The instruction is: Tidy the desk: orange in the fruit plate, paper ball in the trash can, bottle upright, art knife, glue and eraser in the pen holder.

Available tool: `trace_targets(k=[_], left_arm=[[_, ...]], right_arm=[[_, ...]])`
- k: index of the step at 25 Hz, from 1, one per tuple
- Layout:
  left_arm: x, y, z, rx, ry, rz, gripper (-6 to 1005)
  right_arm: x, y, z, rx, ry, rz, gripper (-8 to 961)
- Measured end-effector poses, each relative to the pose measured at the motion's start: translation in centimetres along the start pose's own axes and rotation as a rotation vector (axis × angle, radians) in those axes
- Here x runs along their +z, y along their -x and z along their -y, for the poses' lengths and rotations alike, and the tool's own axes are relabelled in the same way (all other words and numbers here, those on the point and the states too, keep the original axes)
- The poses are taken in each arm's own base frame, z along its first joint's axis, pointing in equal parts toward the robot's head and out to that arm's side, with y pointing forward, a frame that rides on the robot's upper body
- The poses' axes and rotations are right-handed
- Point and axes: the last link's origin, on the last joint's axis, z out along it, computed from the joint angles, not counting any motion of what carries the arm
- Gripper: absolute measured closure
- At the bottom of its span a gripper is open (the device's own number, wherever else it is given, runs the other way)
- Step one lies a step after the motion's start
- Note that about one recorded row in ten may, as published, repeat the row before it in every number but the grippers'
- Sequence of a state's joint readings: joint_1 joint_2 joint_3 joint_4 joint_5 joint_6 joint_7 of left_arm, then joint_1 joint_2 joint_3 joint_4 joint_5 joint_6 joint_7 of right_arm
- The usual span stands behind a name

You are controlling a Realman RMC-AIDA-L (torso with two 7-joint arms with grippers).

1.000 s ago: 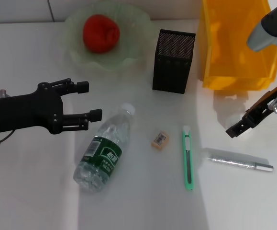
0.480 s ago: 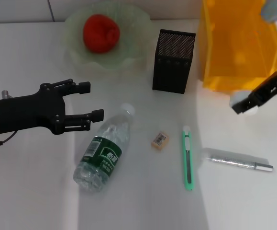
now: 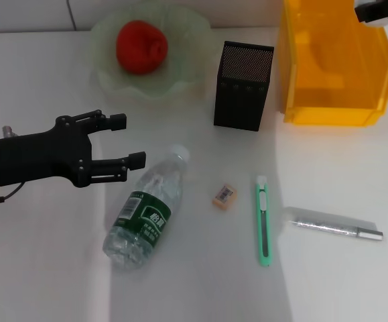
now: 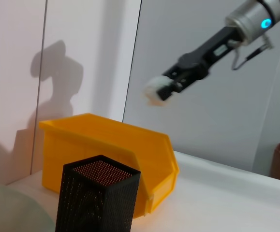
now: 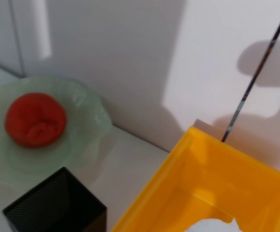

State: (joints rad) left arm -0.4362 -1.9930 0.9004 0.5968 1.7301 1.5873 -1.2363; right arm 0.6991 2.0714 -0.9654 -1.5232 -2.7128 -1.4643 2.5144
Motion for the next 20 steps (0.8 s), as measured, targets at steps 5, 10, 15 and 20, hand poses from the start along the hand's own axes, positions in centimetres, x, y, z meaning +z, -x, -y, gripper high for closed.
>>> trace_targets(k=[5,10,15,20], left_arm=[[0.1,0.0,-0.3,0.001,0.024,-0.002,140],[0.2,-0.2,-0.3,0.001,0.034,0.001,141],[0.2,-0.4,-0.1,-0.009,0.027,0.004,141],[0.0,-2.1,1.1,-0.098,0.004,0.060,142]], right_arm=[[2.8,-0.8,1.3,0.031,0.034,0.059,414],[3.6,-1.1,1.3,0.044,0.066,0.068,331],[3.2,-1.3,1.3,0.048,0.065,0.083,220],[0.2,-2.9,0.9,0.071,0.143,0.197,220]])
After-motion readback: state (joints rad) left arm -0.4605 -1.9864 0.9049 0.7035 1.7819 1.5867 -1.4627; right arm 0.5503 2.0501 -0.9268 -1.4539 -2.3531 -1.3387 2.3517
